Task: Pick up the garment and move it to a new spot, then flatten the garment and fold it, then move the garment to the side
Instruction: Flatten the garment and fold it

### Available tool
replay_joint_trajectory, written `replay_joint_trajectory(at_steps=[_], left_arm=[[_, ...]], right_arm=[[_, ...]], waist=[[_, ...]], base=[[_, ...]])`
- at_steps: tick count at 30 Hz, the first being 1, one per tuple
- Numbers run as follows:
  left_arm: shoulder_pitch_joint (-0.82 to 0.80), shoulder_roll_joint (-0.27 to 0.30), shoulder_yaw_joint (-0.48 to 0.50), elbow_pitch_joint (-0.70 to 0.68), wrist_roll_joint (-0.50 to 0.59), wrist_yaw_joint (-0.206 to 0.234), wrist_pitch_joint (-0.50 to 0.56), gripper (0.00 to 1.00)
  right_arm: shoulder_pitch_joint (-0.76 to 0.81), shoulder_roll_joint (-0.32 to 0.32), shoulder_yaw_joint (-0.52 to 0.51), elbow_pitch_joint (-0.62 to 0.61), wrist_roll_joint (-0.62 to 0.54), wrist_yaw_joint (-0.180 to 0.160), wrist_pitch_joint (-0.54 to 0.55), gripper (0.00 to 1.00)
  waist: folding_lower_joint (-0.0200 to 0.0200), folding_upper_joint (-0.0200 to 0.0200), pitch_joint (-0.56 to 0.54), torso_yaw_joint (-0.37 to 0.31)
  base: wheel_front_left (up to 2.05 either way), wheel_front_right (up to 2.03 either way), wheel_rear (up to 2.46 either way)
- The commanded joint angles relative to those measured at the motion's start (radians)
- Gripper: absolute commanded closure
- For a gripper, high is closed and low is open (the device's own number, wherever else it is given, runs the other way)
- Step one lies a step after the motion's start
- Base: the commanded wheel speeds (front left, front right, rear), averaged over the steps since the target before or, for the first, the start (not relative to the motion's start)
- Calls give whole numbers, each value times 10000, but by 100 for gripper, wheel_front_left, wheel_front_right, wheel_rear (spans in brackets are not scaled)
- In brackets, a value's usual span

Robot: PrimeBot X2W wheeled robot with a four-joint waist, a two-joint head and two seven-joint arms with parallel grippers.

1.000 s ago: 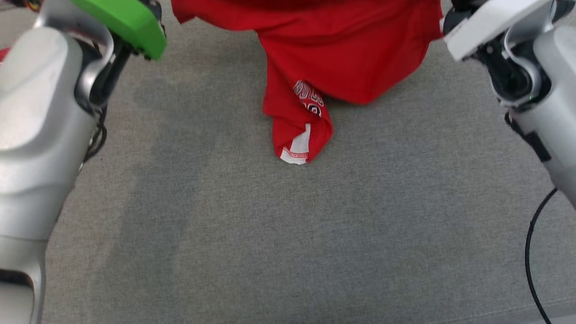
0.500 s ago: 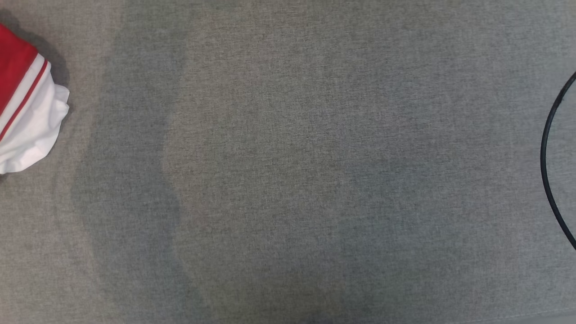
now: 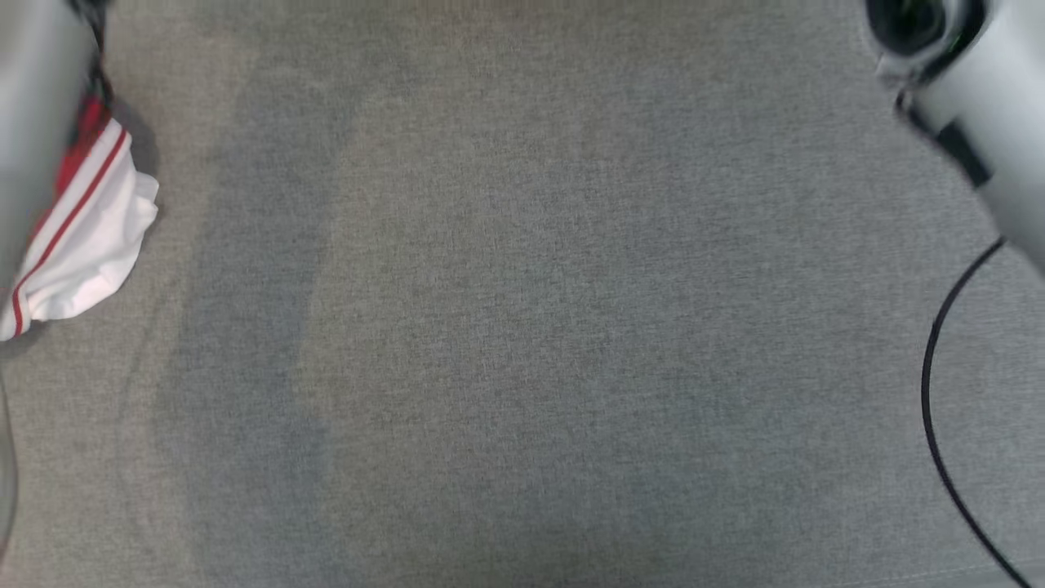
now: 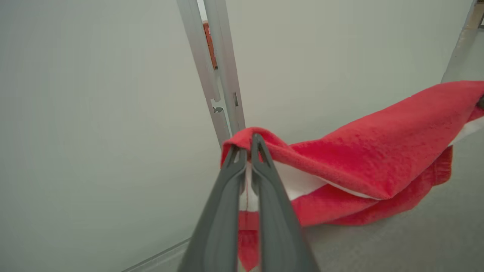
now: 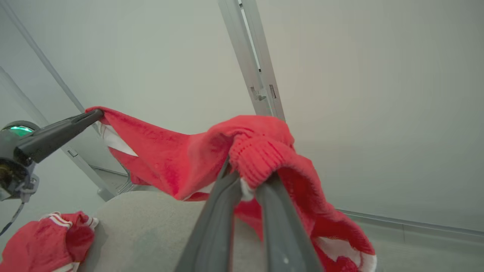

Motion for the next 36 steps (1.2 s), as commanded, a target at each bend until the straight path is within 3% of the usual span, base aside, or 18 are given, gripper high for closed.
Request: replay_joint_trajectory(at_steps=[1, 9, 15, 22, 30, 36], left_arm=[[606, 254, -141, -9, -292, 6, 168, 100], [3806, 1480, -962, -1054, -1771, 13, 1790, 100], [6060, 2602, -1140, -3031, -3340, 179, 3515, 100], [8318, 4341, -1274, -6912, -4727, 1487, 4822, 100], [10406, 6494, -1330, -11057, -5629, 3128, 4801, 100], [10712, 7437, -1186, -12380, -6075, 3443, 5041, 100]], right_arm=[[559, -99, 330, -76, 206, 4, 103, 100], [3120, -853, 2069, -1038, 1629, 4, 1434, 100], [4728, -1895, 3154, -2272, 2433, 4, 2643, 100], [6428, -3155, 3584, -4096, 3078, 4, 3069, 100], [8233, -4954, 3750, -6094, 3524, 4, 3146, 100], [8468, -5639, 3603, -6875, 3463, 3, 3065, 100]], waist=[[-1, -1, -776, -190], [-1, -1, -2960, -427], [-1, -1, -4298, -439], [-1, -1, -5176, -403], [-1, -1, -5265, -451], [-1, -1, -4821, -617]], base=[[0, 0, 0], [0, 0, 0], [0, 0, 0], [0, 0, 0], [0, 0, 0], [0, 0, 0]])
